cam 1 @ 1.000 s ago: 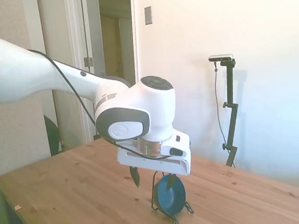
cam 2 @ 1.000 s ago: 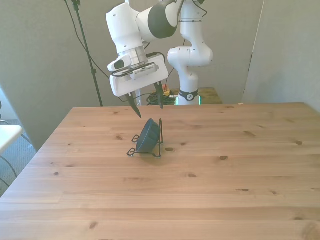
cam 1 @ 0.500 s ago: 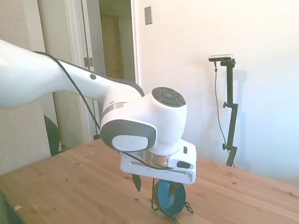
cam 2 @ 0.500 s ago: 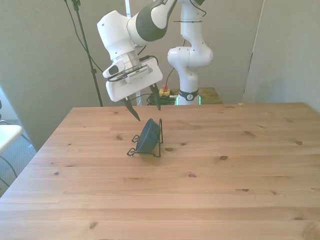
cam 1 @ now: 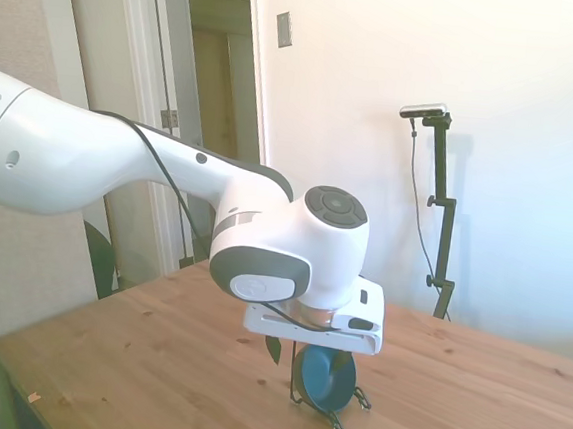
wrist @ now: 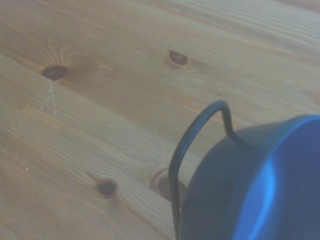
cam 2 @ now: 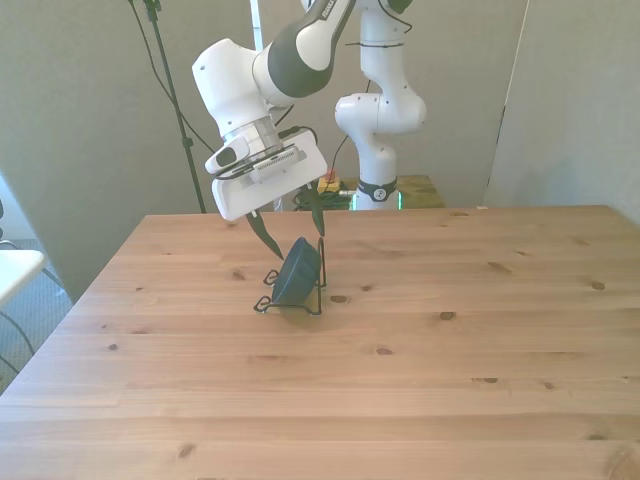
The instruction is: Unload the bowl
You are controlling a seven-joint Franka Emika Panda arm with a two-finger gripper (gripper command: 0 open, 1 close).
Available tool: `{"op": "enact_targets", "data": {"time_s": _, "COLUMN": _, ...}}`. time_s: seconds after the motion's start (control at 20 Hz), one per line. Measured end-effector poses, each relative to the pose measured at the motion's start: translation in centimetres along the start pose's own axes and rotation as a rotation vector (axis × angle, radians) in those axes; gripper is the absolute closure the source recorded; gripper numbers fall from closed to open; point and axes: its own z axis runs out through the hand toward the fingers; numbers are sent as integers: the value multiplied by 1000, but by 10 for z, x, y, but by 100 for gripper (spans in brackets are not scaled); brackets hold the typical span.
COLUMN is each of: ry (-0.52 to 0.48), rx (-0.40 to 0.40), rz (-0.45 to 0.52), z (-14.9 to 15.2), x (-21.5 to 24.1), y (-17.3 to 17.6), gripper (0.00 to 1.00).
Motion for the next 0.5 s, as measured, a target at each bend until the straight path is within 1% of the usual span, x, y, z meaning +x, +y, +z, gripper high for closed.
{"op": "enact_targets", "data": {"time_s": 0.2, "ry": -4, "rx": 1, "rz": 0, "z": 5, "x": 1, "y": -9, "gripper": 100}}
{"op": "enact_targets", "data": {"time_s": 0.5, "ry": 0, "rx": 12, "rz": 24, "z": 5, "x": -3, "y": -3, "gripper": 100}}
